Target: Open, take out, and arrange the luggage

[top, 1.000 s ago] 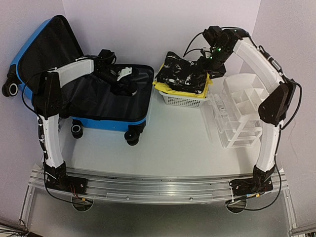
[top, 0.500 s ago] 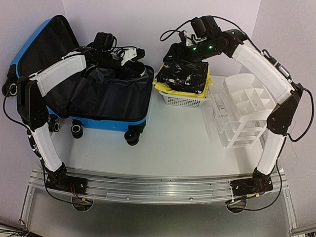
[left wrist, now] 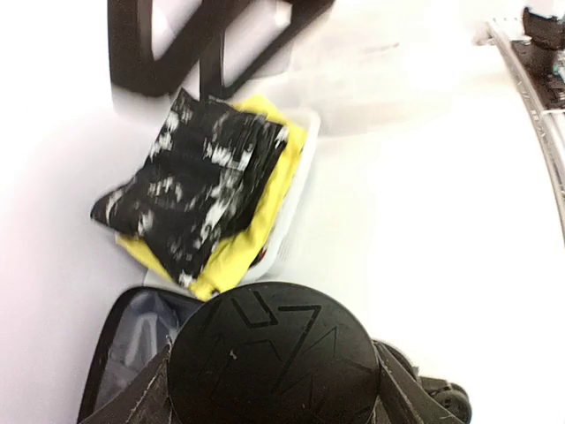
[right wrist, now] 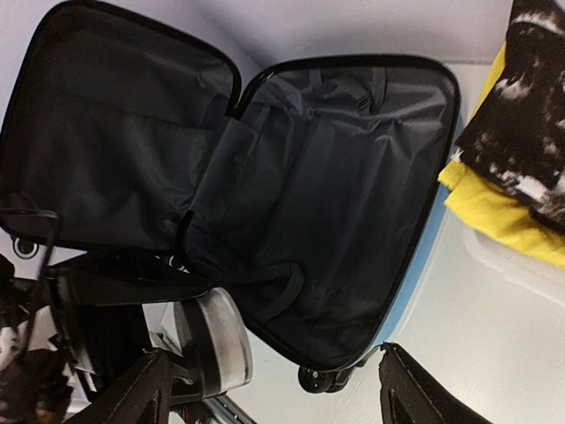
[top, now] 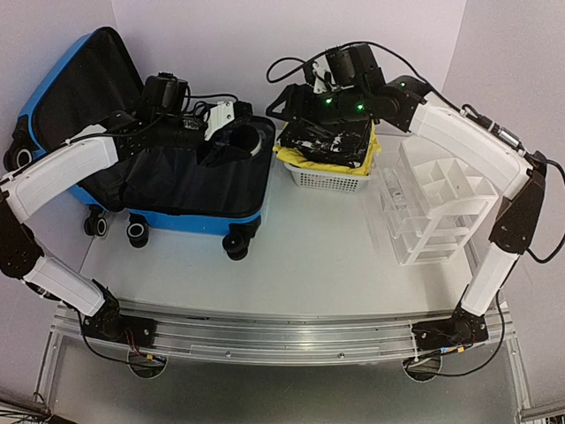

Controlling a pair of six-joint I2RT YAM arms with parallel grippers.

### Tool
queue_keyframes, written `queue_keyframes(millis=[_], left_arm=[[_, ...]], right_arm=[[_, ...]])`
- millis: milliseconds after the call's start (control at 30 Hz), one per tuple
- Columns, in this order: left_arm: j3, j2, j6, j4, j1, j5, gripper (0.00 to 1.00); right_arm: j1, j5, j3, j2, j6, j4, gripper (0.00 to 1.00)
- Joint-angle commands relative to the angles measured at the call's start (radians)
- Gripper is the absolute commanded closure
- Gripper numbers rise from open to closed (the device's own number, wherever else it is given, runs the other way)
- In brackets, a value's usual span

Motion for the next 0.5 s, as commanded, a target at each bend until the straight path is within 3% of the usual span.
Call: queue_keyframes(millis=[0,267,400,467], left_arm=[[-0.016,-0.057,0.076,0.079,-0.026,0.025,0.70],[-0.022,-0.074,0.055,0.059,-0.053,0.026,0.70],[-0.026,-0.082,0.060,0.079,-0.057,0.036,0.70],[-0.030,-0.086,0.072,0.077,-0.057,0.043,0.70]], right_arm=[[0.023,-0.159,-0.057,-0.026,0.120,0.159,0.29],[0.077,-0.209,-0.093,0.001,0.135,0.175,0.33],[0.079,-0.174,-0.107,0.021,0.156,0.179,0.40],[0.079,-0.178,-0.095,0.031,0.153,0.187,0.49]])
